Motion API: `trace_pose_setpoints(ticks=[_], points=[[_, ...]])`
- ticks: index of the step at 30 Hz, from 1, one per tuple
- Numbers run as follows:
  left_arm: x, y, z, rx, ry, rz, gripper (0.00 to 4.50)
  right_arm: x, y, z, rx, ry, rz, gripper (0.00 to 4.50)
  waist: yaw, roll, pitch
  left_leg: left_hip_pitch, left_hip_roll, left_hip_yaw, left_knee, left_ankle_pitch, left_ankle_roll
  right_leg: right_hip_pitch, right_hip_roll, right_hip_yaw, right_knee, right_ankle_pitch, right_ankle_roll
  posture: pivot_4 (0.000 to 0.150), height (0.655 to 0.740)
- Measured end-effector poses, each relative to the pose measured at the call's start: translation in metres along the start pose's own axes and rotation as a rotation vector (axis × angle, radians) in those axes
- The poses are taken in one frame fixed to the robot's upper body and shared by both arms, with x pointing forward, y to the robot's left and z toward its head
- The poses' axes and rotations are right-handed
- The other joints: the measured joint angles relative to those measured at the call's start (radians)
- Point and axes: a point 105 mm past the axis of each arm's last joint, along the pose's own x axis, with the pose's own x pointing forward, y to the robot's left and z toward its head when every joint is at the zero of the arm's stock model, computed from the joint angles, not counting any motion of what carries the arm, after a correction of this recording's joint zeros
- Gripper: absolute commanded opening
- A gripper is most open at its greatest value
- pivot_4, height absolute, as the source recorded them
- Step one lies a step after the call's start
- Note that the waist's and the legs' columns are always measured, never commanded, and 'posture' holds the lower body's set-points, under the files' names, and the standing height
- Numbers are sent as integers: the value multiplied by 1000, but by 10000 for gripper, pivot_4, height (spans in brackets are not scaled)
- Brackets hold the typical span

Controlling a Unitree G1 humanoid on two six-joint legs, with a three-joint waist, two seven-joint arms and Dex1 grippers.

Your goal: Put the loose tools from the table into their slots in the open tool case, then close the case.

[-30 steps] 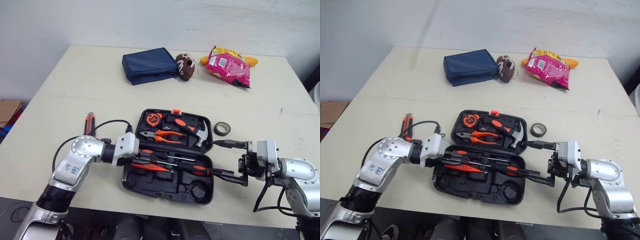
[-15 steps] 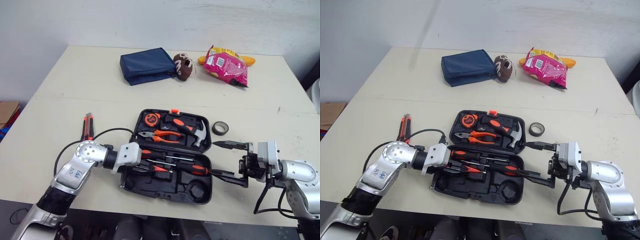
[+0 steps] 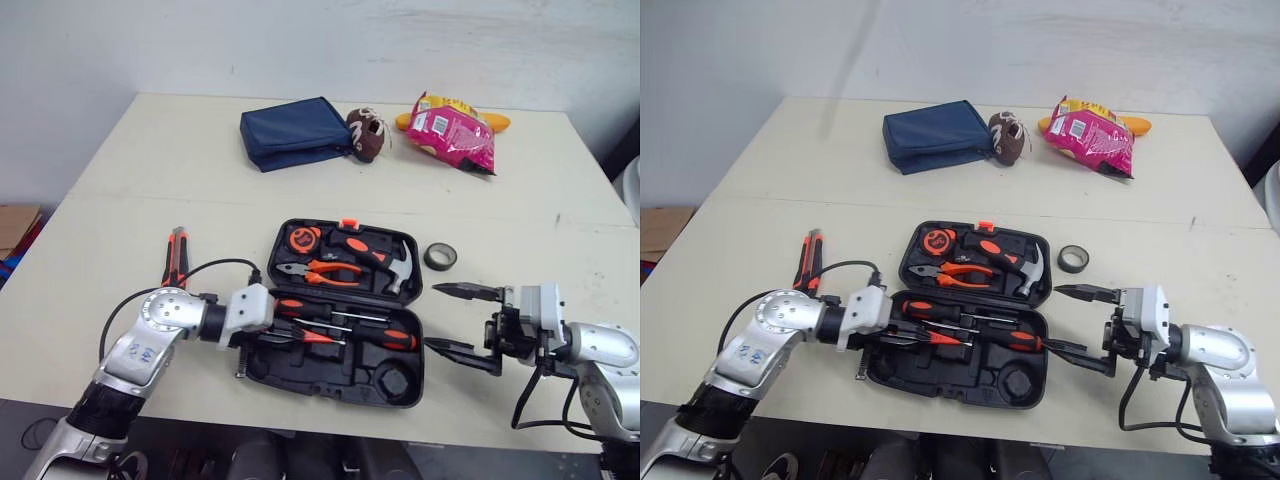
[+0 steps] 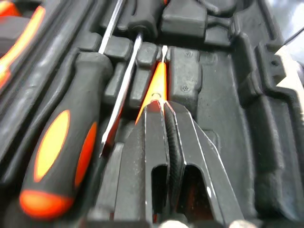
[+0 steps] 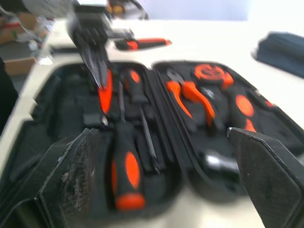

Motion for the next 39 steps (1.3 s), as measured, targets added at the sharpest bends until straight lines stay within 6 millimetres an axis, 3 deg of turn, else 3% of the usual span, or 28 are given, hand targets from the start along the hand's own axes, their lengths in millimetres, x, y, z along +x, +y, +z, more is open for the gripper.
trace_pose_setpoints(ticks=[1, 4, 8, 10, 12, 15, 18, 21, 25, 29, 33, 39], points=[[-9, 0, 8, -13, -38, 28, 704, -8, -7, 2, -10, -7, -41, 45000, -2, -1, 0, 0, 0, 0, 0, 0, 0, 0, 0, 0, 0, 0, 0, 1500, 7400], [-48, -1, 14, -60, -24, 134, 8683, -42, -34, 4, -35, 15, -206, 45000, -9, 0, 1, 0, 0, 0, -1, 0, 0, 0, 0, 0, -1, 0, 0, 1500, 7400], [-98, -3, -3, -135, 19, 373, 26606, -92, -50, -10, -76, 146, -318, 45000, -15, 0, 1, 1, 0, 0, -4, 0, 1, 1, 0, 0, -5, 0, 0, 1500, 7400], [-130, -1, -15, -159, 40, 544, 34678, -125, -69, -15, -99, 195, -456, 45000, -24, 0, 2, 1, -1, 1, -3, -1, 2, 1, -1, 1, -5, 0, 0, 1500, 7400], [-169, 0, -25, -177, 86, 714, 44064, -155, -77, -14, -123, 269, -533, 45000, -25, 0, 3, 2, -2, 1, -4, -1, 2, 0, -1, 1, -5, 0, 0, 1500, 7400], [-224, -6, -35, -201, 158, 907, 44642, -182, -80, -14, -145, 337, -597, 45000, -29, -2, 3, 3, -1, 1, -6, 0, 2, 0, -1, 0, -5, -1, -2, 1500, 7400], [-284, -26, -51, -246, 297, 1075, 44642, -208, -77, -23, -126, 417, -669, 45000, -45, -1, 3, 3, -1, 1, -9, -1, 2, -1, -2, 0, -6, -1, -3, 1500, 7400], [-318, -39, -61, -287, 347, 1199, 44642, -218, -69, -33, -112, 465, -685, 45000, -50, -1, 3, 3, -1, 2, -9, -2, 1, 0, -4, -1, -7, -2, -3, 1500, 7400], [-326, -42, -67, -305, 351, 1245, 44642, -217, -73, -33, -140, 465, -705, 45000, -52, -1, 3, 3, -2, 3, -8, -2, 1, 0, -5, -2, -6, -1, -3, 1500, 7400], [-315, -37, -63, -314, 308, 1234, 44642, -195, -81, -35, -180, 402, -657, 45000, -58, -2, 3, 3, 0, 3, -9, -3, 0, 0, -5, -3, -6, 0, -4, 1500, 7400], [-292, -30, -55, -341, 243, 1211, 44642, -157, -84, -43, -167, 308, -539, 45000, -59, -1, 3, 3, 0, 3, -10, -2, -2, -1, -4, -4, -5, 0, -4, 1500, 7400], [-244, -5, -28, -396, 157, 1268, 44642, -76, -93, -21, -217, 74, -310, 45000, -52, -1, 3, 3, 0, 1, -8, -1, -2, 0, -3, -3, -3, 0, -2, 1500, 7400]])
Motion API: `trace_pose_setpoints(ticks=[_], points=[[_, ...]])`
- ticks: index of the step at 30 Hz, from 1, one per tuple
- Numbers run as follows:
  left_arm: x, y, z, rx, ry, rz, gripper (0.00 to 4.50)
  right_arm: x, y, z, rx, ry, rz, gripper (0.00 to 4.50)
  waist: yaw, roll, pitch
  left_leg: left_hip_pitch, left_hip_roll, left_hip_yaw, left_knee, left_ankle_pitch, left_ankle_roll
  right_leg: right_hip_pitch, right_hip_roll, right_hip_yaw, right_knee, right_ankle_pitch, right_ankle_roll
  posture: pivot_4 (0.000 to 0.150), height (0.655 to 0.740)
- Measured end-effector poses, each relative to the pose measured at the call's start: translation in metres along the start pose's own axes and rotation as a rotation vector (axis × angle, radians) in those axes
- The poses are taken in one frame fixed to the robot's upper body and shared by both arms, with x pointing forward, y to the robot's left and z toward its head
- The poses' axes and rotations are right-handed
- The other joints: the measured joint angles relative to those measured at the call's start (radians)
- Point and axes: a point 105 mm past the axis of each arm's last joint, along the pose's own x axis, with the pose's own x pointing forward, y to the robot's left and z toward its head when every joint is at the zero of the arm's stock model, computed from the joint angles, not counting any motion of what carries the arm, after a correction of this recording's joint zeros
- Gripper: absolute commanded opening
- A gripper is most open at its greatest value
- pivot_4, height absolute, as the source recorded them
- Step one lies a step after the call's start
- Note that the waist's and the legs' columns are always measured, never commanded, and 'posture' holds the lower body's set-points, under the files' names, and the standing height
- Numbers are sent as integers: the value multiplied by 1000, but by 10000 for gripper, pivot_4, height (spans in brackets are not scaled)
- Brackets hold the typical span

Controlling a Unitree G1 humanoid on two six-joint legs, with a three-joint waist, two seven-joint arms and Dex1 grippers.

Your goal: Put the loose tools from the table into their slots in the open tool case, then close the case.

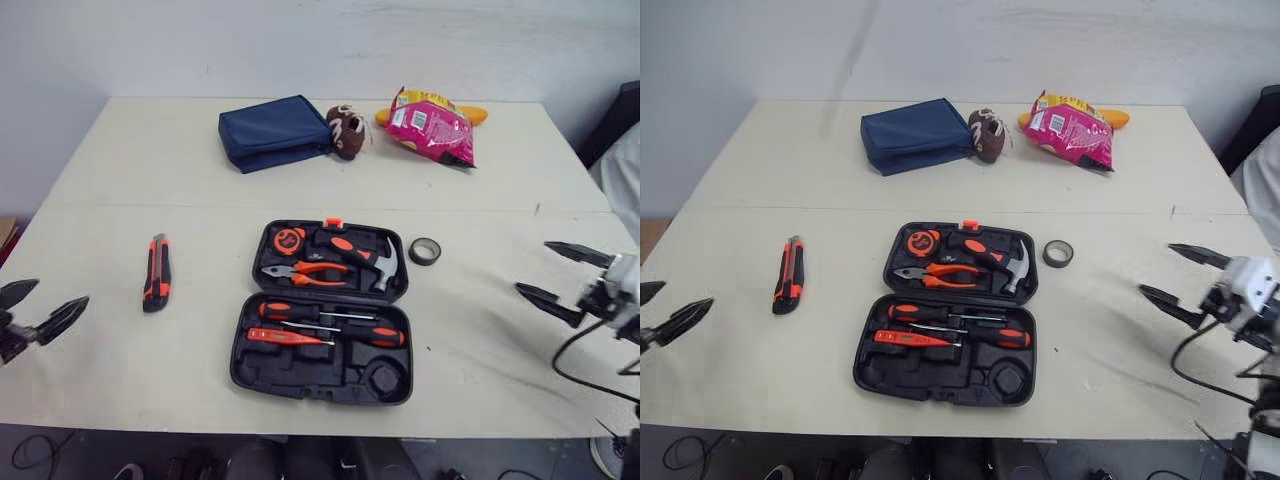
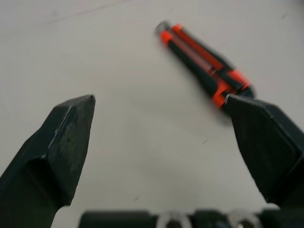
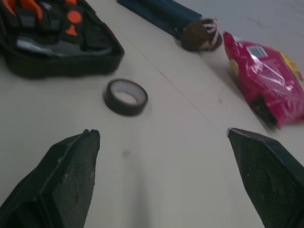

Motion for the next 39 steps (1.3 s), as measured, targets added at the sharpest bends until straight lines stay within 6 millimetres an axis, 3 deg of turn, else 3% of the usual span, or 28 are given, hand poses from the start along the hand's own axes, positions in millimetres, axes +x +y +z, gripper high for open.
trace_pose_setpoints(ticks=[4, 7, 10, 18, 27, 36, 39], points=[[15, -28, 6, -42, 22, 6, 44642, 23, 6, 13, 45, -109, 27, 45000, 10, 0, 0, -1, 0, -2, 0, 2, -3, 0, 1, 0, 0, 0, 0, 1500, 7400], [37, -50, 17, -169, 28, 94, 44642, 45, 18, 28, 70, -183, 112, 45000, 25, 0, 0, -1, -1, -3, 3, 2, -2, 1, 1, 1, 0, 1, 2, 1500, 7400], [58, -59, 31, -290, 55, 176, 44642, 71, 32, 40, 81, -248, 198, 45000, 33, -4, 0, -3, -1, -4, 6, 5, -4, 1, 3, 1, 1, 3, 3, 1500, 7400], [88, -75, 24, -399, 194, 234, 44642, 81, 45, 46, 111, -254, 288, 45000, 34, -3, 0, -3, -1, -2, 5, 4, -4, 1, 3, 2, -1, 3, 3, 1500, 7400], [108, -59, -3, -361, 340, 312, 44642, 88, 48, 55, 98, -288, 280, 45000, 32, -3, 0, -2, -1, -2, 5, 5, -6, 0, 3, 2, 0, 3, 3, 1500, 7400], [128, -58, -8, -427, 348, 251, 44642, 83, 58, 50, 124, -296, 295, 45000, 44, -3, 0, -1, -1, -2, 5, 6, -5, 1, 2, 2, 3, 3, 3, 1500, 7400], [129, -58, -11, -413, 361, 242, 36543, 82, 63, 51, 119, -297, 319, 45000, 50, 0, -1, 0, -2, -2, 5, 7, -6, 1, 2, 2, 4, 3, 3, 1500, 7400]])
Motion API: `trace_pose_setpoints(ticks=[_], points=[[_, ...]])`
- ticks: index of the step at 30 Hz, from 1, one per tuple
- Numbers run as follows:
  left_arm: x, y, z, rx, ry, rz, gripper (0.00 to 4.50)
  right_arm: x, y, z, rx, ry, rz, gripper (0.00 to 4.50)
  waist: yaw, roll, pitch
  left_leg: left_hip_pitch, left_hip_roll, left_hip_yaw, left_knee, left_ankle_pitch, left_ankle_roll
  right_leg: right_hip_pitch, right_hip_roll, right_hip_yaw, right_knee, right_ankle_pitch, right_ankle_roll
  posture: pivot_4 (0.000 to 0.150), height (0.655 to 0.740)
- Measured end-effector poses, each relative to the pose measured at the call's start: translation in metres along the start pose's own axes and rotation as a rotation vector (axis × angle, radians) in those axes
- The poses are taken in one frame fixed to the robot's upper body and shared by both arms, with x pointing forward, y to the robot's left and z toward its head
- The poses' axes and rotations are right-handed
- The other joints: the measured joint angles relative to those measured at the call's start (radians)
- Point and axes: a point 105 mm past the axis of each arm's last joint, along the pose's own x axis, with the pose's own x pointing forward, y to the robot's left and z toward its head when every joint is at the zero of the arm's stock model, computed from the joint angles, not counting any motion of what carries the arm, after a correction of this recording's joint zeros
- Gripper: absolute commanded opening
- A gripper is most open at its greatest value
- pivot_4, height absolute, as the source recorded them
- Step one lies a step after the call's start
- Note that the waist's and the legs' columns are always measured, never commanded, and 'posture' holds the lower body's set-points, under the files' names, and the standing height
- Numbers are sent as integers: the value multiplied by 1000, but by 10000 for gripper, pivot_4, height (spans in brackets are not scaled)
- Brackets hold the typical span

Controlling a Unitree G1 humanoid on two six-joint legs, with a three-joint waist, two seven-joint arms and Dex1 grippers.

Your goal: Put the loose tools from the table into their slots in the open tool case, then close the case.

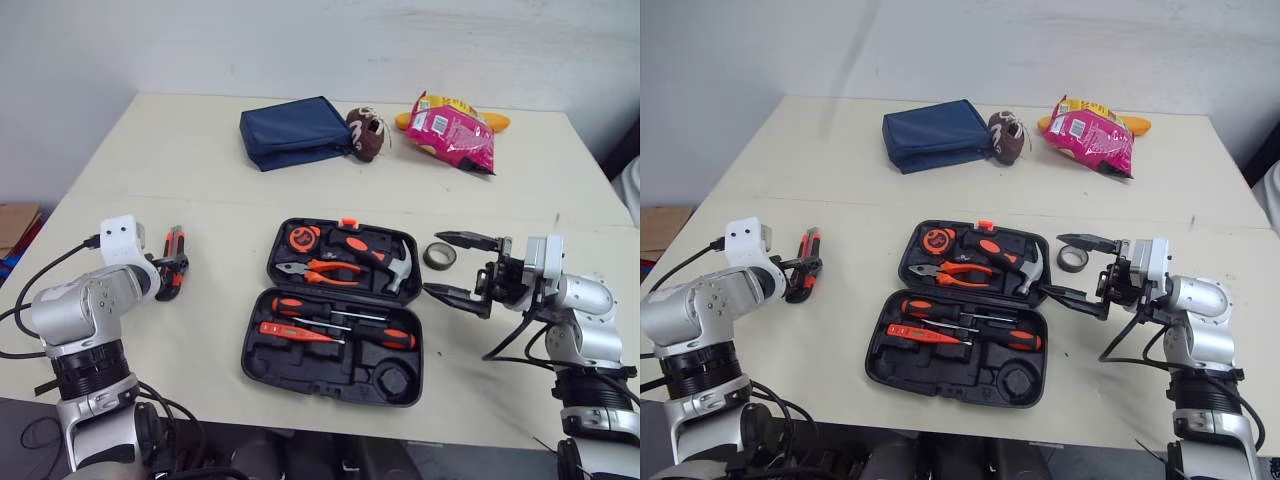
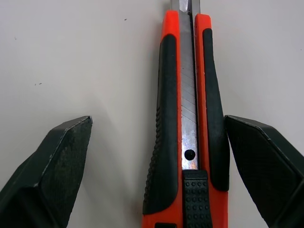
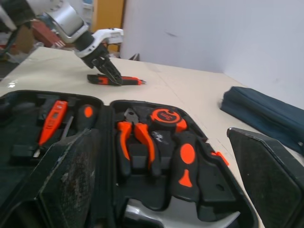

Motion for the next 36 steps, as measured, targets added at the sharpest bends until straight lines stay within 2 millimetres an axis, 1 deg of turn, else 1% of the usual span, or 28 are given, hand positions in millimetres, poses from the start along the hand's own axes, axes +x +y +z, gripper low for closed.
trace_pose_setpoints(ticks=[1, 4, 5, 9, 13, 15, 16, 17, 18, 19, 20, 21, 23, 25, 27, 28, 29, 30, 32, 36], points=[[0, 1, -1, 1, 2, 2, 32478, 0, 0, 0, 0, 0, 1, 45000, 2, 0, 0, 0, 0, 0, 0, 0, 0, 0, 0, 0, 0, 0, 0, 1500, 7400], [-2, 7, -5, 14, 5, 1, 18409, 0, 4, 1, -5, 3, 8, 45000, 3, 2, -1, 0, 0, 0, -1, 0, 0, 0, -1, 0, -1, 0, 0, 1500, 7400], [-3, 7, -7, 16, 7, -6, 15174, 0, 6, 1, -7, 4, 10, 45000, 5, 2, -1, 0, -1, 0, -1, 0, 0, 0, -1, 0, -1, 0, 0, 1500, 7400], [-6, 9, -12, 28, 8, -20, 14994, 2, 8, 3, -13, 3, 9, 45000, 4, 3, -2, 0, -1, 1, -1, -1, 1, 0, -1, 1, -1, 0, 0, 1500, 7400], [-9, 14, -9, 42, -47, -27, 14994, 3, 8, 5, -14, 3, 1, 45000, 1, 4, -2, 0, -1, 1, -1, -1, 1, 0, -1, 1, -1, 0, 0, 1500, 7400], [-13, 18, -8, 107, -88, -37, 14994, 4, 10, 6, -16, 4, 1, 45000, -2, 2, -1, -1, 0, 1, -2, 0, 0, -2, 0, 1, -1, 0, 0, 1500, 7400], [-22, 20, -5, 200, -121, -59, 14994, 4, 10, 6, -12, 8, -2, 45000, -5, -2, 1, -2, 1, 1, -3, 0, -1, -3, 1, 0, -1, 0, -1, 1500, 7400], [-32, 19, 2, 277, -159, -100, 14994, 3, 11, 5, -4, 15, -5, 45000, -7, -5, 2, -3, 1, 0, -4, 0, -1, -4, 1, 0, -2, 0, -1, 1500, 7400], [-38, 14, 8, 321, -194, -136, 14994, 1, 11, 5, -1, 23, -8, 45000, -7, -5, 2, -3, 1, 0, -4, 0, -1, -4, 0, 0, -3, 0, -1, 1500, 7400], [-53, 5, 18, 425, -253, -209, 14994, 2, 12, 6, -7, 24, -2, 45000, -7, -5, 2, -4, 1, 0, -4, 0, -1, -4, -1, 0, -4, -1, -1, 1500, 7400], [-64, -5, 23, 513, -288, -275, 14994, 2, 14, 7, -18, 29, 8, 45000, -7, -5, 2, -4, 0, 1, -5, 0, -1, -4, -1, 0, -5, -1, -2, 1500, 7400], [-74, -15, 26, 583, -310, -343, 14994, 0, 15, 9, -27, 39, 20, 45000, -7, -4, 1, -3, 0, 1, -5, -1, 0, -3, -2, 0, -5, -1, -2, 1500, 7400], [-87, -31, 23, 651, -305, -451, 14994, -3, 20, 11, -34, 63, 45, 45000, -1, -3, 2, -3, -1, 1, -6, -2, 1, -3, -3, 0, -6, -1, -2, 1500, 7400], [-96, -53, 13, 733, -266, -606, 14994, -10, 31, 8, -7, 109, 80, 45000, 8, -3, 2, -4, -1, 0, -6, -2, 2, -3, -2, -1, -7, -1, -2, 1500, 7400], [-111, -81, 1, 872, -244, -797, 14994, -16, 39, 7, 27, 130, 103, 45000, 9, -3, 2, -4, -1, 0, -6, -3, 3, -2, -3, -1, -8, -1, -2, 1500, 7400], [-121, -95, -7, 955, -238, -905, 14994, -16, 42, 7, 36, 132, 110, 45000, 8, -3, 2, -4, -1, 1, -5, -3, 3, -2, -3, 0, -8, -1, -2, 1500, 7400], [-128, -104, -14, 1022, -228, -995, 14994, -16, 44, 8, 44, 133, 115, 45000, 6, -3, 2, -4, -1, 1, -5, -3, 3, -2, -3, 0, -8, -1, -2, 1500, 7400], [-137, -114, -26, 1104, -204, -1109, 14994, -16, 45, 9, 47, 139, 122, 45000, 1, -2, 2, -3, -1, 2, -6, -3, 3, -2, -3, 0, -8, -1, -2, 1500, 7400], [-146, -127, -43, 1194, -170, -1262, 14994, -19, 48, 10, 60, 160, 129, 45000, -2, -1, 2, -3, -1, 2, -6, -3, 3, -2, -1, 1, -7, -1, -2, 1500, 7400], [-149, -149, -56, 1340, -113, -1403, 14994, -20, 65, 12, 88, 186, 177, 45000, 4, -1, 2, -3, 0, 0, -5, -2, 3, -2, 1, 1, -7, -1, -2, 1500, 7400]])
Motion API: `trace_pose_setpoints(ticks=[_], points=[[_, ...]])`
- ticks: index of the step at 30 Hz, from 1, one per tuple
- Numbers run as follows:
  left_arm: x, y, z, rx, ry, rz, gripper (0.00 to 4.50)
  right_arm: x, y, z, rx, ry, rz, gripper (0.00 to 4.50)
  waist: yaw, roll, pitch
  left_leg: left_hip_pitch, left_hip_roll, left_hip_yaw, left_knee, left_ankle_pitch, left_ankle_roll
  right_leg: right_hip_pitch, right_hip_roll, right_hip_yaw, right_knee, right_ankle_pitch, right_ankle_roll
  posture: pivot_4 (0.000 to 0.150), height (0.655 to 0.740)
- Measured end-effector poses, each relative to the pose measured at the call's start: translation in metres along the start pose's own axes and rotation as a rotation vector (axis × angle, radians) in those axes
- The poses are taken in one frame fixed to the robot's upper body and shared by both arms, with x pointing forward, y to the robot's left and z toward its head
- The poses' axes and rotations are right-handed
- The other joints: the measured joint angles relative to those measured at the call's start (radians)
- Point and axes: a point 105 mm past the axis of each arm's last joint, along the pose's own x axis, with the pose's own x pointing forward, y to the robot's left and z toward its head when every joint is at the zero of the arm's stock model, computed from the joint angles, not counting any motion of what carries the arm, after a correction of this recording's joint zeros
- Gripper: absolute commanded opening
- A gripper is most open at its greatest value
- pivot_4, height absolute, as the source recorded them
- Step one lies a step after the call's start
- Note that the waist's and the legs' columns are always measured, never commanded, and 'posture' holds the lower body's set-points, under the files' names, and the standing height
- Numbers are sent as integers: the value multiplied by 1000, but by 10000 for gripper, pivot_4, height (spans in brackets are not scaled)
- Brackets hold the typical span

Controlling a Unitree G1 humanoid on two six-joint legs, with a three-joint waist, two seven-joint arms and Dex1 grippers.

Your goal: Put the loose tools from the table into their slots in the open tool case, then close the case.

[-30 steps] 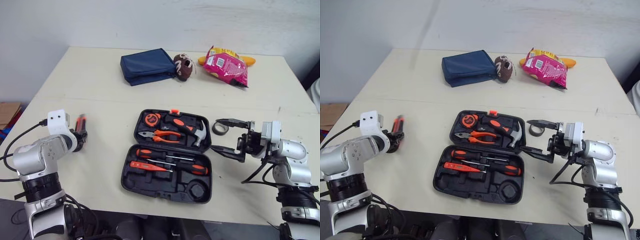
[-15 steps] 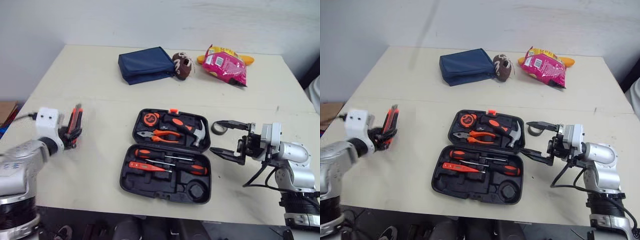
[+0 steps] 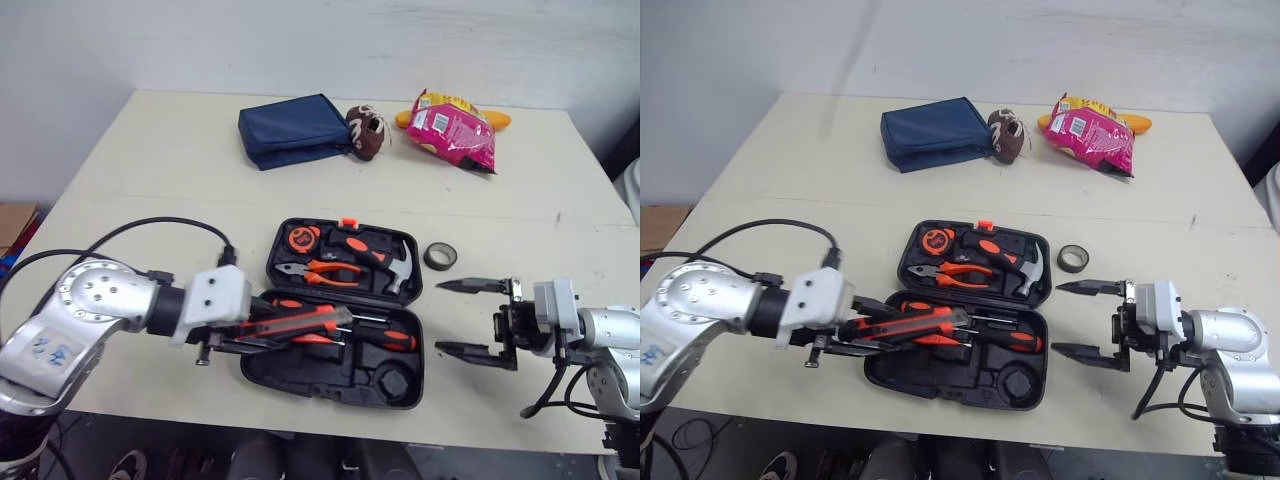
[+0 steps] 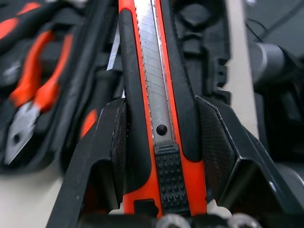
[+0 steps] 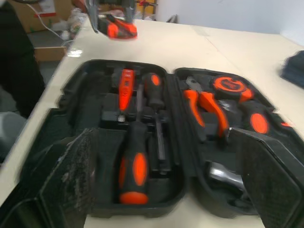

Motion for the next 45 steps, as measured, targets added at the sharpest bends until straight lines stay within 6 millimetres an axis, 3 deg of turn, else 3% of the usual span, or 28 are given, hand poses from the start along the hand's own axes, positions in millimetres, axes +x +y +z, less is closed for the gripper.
trace_pose_setpoints(ticks=[8, 20, 32, 38, 39, 41, 45], points=[[31, -5, -14, 45, 125, -177, 14994, 2, 10, 2, 40, 4, -1, 45000, -6, 0, 0, 0, 0, 1, 1, 0, 1, 0, 0, 2, 0, 0, 2, 1500, 7400], [54, -13, -24, -35, 194, -190, 14993, 1, 16, -2, 73, 16, -15, 45000, -2, -1, 0, 0, 0, 1, 2, 0, 1, 0, 0, 2, 1, -1, 2, 1500, 7400], [56, -11, -27, -5, 242, -139, 14993, -5, 16, -6, 90, 30, -17, 45000, 4, -1, 0, 1, -1, 0, 2, 0, 1, 2, -1, 1, 1, -1, 2, 1500, 7400], [63, -5, -17, 45, 149, -101, 41555, -6, 16, -8, 85, 26, -20, 45000, 6, -1, 0, 0, -1, 0, 4, 0, 2, 2, -1, 1, 1, -1, 2, 1500, 7400], [64, -4, -14, 52, 120, -95, 43873, -5, 15, -8, 83, 24, -20, 45000, 6, -1, 0, 0, -1, 0, 4, 0, 2, 2, -1, 1, 1, -1, 2, 1500, 7400], [58, -5, -5, 50, 39, -111, 43873, -5, 15, -8, 84, 21, -24, 45000, 3, -1, 0, 0, 0, 0, 4, 0, 2, 1, -1, 1, 1, -1, 2, 1500, 7400], [23, -1, 13, 115, -85, -99, 43873, -7, 10, -10, 87, 21, -38, 45000, -2, 0, 0, 1, 0, 0, 4, 1, 1, 2, 0, 1, 2, -1, 2, 1500, 7400]])
